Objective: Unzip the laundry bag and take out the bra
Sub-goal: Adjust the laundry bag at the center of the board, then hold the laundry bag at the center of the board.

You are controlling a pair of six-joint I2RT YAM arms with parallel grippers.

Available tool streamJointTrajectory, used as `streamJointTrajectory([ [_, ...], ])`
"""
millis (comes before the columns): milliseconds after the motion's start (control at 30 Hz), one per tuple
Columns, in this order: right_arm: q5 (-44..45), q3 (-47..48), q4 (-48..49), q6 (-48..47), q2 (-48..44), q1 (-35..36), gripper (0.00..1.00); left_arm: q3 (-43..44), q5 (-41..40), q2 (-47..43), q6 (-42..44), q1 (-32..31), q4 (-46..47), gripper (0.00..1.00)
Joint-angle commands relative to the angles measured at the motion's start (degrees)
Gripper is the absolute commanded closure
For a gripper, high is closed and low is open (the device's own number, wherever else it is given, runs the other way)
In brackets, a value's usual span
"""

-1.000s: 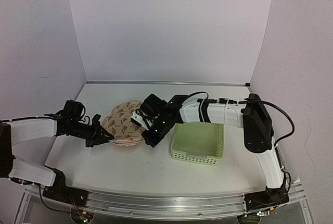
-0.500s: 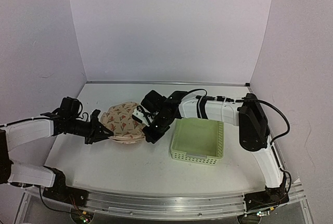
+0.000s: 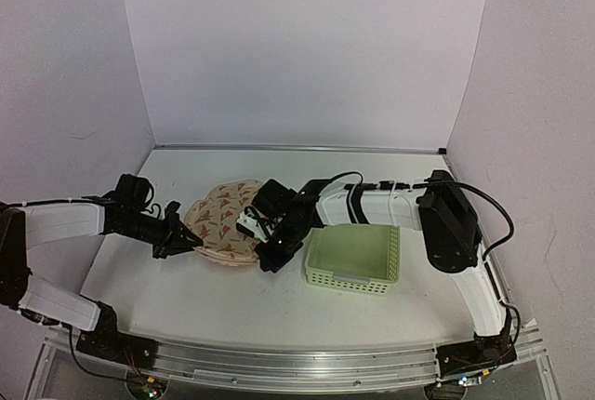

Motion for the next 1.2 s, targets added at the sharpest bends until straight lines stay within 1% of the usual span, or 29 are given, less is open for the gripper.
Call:
streamJointTrajectory([
  [0, -0.2, -1.7, 1.6, 2.5, -4.7, 2.1, 1.0, 4.8, -4.0, 3.9, 0.9, 3.0, 1.0, 1.0],
  [133, -0.5, -1.3, 3.0, 4.6, -3.7, 3.6, 1.0, 8.6, -5.8, 8.9, 2.6, 3.6, -0.3, 1.0],
  [200, -0.2, -0.1, 3.2, 6.6, -2.8, 3.9, 1.0, 11.0, -7.4, 10.7, 3.5, 3.7, -1.7, 0.96],
  [267, 0.4, 1.7, 3.4, 8.8, -1.4, 3.9, 1.0, 13.1, -9.1, 12.1, 5.0, 3.7, -3.9, 0.89],
  [367, 0.7, 6.3, 3.3, 11.8, 1.3, 3.9, 1.0, 15.1, -11.4, 13.4, 6.4, 3.8, -7.0, 0.75],
  [500, 0.9, 12.0, 3.2, 15.6, 4.6, 3.9, 1.0, 15.3, -13.1, 12.8, 7.6, 3.8, -9.3, 0.59],
  [567, 0.9, 14.1, 2.9, 17.0, 5.7, 3.9, 1.0, 14.8, -13.8, 12.2, 8.2, 3.9, -10.3, 0.5],
  [667, 0.9, 16.3, 2.7, 18.6, 7.2, 3.9, 1.0, 13.6, -13.7, 11.4, 8.6, 4.0, -11.7, 0.41],
  [800, 0.9, 18.0, 2.3, 19.7, 8.5, 3.9, 1.0, 11.3, -12.4, 8.4, 6.9, 4.1, -12.3, 0.28],
  [1000, -0.2, 20.7, 2.2, 21.2, 10.5, 3.7, 1.0, 6.0, -8.8, 2.2, 0.7, 4.1, -10.7, 0.19],
  [1167, -1.4, 22.9, 2.3, 21.8, 11.9, 3.8, 1.0, -1.0, -5.0, -2.7, -7.4, 3.9, -3.7, 0.13],
])
